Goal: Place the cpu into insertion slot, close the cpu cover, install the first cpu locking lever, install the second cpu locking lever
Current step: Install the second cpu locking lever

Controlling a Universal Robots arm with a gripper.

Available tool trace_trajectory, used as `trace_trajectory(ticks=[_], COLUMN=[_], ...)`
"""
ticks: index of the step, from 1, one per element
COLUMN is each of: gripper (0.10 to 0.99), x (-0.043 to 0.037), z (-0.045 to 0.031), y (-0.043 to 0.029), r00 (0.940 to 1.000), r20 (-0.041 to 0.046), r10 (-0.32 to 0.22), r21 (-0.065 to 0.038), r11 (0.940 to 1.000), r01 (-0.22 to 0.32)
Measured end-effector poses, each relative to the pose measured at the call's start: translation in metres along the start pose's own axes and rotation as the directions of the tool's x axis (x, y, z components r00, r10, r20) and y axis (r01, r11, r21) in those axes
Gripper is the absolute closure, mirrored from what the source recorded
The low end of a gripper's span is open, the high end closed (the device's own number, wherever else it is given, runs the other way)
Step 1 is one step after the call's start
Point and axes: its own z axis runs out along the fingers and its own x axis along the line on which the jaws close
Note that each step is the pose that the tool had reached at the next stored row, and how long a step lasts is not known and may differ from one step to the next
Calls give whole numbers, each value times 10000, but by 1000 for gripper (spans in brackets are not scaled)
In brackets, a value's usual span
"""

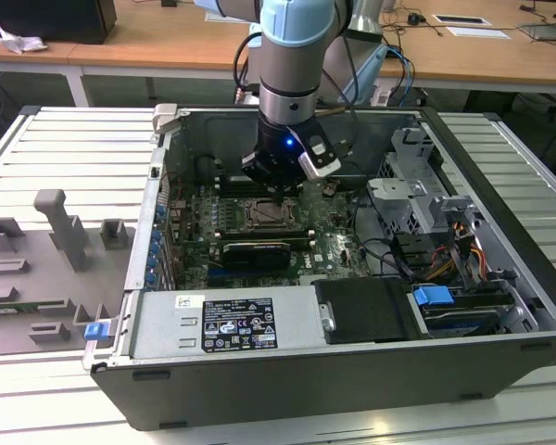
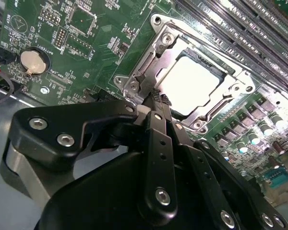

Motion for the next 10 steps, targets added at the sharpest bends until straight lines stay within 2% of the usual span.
trace_trajectory(ticks=[5, 10], gripper=[980, 980], x=[-2, 0], z=[-170, -187], y=[14, -38], r00=[10000, 10000], r20=[2, 2], r10=[-1, -1], r21=[-4, -7], r11=[10000, 10000], r01=[1, 1])
